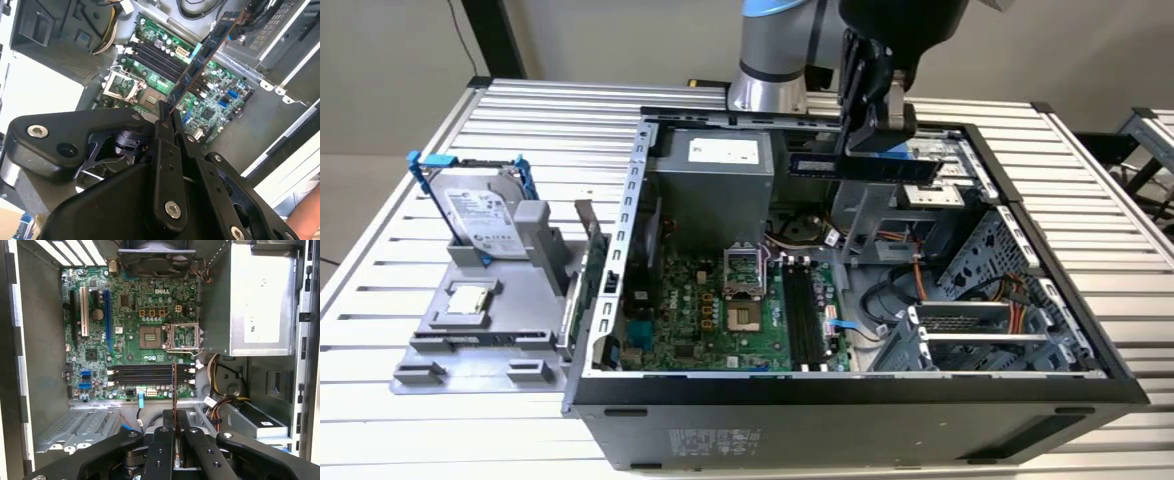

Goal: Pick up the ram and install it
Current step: 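Insert the ram into the slot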

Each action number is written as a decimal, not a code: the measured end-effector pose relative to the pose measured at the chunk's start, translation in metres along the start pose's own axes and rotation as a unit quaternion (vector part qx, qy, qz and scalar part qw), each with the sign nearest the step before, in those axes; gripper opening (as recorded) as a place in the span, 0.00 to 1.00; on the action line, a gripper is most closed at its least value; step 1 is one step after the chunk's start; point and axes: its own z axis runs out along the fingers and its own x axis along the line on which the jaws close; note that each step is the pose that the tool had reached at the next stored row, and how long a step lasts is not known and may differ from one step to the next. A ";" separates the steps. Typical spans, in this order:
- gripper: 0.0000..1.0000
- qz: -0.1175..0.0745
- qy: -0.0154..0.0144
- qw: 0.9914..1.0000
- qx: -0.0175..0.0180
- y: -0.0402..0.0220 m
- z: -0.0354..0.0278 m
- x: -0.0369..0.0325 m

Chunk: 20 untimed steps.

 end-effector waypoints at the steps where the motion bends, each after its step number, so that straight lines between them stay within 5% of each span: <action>1: 0.00 0.000 0.000 1.000 0.000 0.0001 0.0001 -0.0021; 4: 0.00 0.000 0.000 1.000 0.000 0.0003 0.0005 -0.0074; 20: 0.00 0.000 0.000 1.000 0.000 -0.0012 0.0005 -0.0075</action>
